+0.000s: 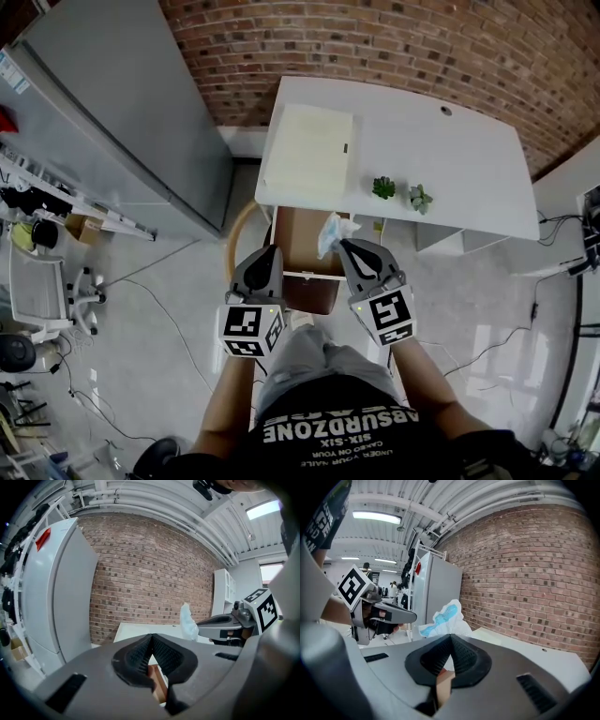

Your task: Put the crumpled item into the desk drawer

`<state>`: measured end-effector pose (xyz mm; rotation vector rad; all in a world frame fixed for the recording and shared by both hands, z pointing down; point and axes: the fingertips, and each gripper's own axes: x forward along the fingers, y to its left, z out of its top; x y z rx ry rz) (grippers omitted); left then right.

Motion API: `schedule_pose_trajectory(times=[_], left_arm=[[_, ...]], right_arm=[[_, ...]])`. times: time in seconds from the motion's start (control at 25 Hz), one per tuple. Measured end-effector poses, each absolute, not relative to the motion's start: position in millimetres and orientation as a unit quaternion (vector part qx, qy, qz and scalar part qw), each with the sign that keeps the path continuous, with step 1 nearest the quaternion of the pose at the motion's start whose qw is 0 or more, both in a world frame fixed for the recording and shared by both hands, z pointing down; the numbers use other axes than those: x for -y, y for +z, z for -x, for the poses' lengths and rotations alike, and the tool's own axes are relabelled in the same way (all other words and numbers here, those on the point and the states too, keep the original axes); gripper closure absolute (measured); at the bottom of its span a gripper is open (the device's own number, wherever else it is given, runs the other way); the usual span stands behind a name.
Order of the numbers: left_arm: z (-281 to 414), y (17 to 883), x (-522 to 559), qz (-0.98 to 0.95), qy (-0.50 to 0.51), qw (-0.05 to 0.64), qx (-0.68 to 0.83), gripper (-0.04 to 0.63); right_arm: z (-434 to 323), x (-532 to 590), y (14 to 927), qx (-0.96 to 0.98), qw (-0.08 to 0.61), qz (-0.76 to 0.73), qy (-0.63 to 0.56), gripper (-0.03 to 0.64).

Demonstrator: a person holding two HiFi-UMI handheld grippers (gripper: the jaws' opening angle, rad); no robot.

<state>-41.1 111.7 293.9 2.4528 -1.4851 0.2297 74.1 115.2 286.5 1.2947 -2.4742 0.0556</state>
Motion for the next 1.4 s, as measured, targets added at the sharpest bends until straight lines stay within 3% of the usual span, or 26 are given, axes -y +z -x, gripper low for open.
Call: schedule_pose_trajectory(times=[1.4], left_arm=[[67.4, 362.2, -33.2, -0.859, 0.111, 0.174, 0.469, 0.591]], right_arm=[[-32.1, -35.9, 370.5, 0.862, 0.266, -0.429, 0.049, 0.619]])
